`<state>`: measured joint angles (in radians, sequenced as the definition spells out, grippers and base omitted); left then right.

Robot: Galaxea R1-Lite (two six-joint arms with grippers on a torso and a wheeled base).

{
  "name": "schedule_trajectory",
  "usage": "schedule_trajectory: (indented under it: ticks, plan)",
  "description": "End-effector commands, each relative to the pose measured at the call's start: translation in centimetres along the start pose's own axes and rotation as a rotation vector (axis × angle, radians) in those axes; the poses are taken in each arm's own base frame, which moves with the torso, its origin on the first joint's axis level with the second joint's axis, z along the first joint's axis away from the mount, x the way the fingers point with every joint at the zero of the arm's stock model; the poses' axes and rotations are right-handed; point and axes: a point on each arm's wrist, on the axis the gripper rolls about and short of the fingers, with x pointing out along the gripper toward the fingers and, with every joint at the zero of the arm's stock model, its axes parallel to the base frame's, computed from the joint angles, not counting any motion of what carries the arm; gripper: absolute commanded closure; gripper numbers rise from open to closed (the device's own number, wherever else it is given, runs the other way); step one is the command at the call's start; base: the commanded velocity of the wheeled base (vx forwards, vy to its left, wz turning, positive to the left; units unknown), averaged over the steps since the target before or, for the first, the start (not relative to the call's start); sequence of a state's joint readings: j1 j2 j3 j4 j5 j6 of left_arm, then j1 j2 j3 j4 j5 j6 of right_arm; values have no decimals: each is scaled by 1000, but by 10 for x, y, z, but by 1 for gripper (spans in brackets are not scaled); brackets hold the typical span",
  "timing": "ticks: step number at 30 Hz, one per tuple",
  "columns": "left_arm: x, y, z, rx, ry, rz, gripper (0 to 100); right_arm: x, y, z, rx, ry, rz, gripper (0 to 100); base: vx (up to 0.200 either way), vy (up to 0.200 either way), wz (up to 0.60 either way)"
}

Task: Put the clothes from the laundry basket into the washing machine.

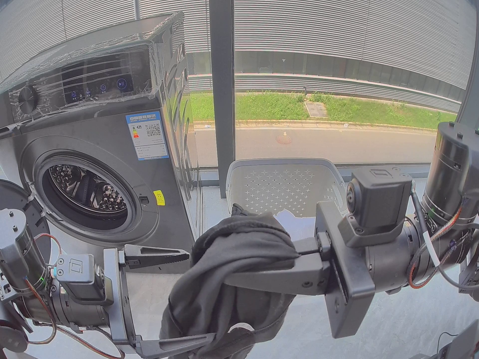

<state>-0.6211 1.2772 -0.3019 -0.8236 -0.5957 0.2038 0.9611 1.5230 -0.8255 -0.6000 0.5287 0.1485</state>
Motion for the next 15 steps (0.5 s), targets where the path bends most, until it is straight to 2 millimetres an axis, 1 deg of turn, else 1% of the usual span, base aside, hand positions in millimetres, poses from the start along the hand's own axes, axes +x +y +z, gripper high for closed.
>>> schedule_trajectory:
  ticks: [1,9,10,15]
  plan:
    - [3,-3,1,4,-4,-22,0,4,-3,3,-3,-7,-7,100,0,0,0]
    - [4,-2,0,-2,3,-20,0,6,-2,5,-4,-12,-2,100,0,0,0]
    - [5,-2,0,-4,6,-21,100,6,-1,4,-3,-10,0,100,0,0,0]
    - [7,0,0,-5,8,-21,100,7,4,5,-8,-13,20,100,0,0,0]
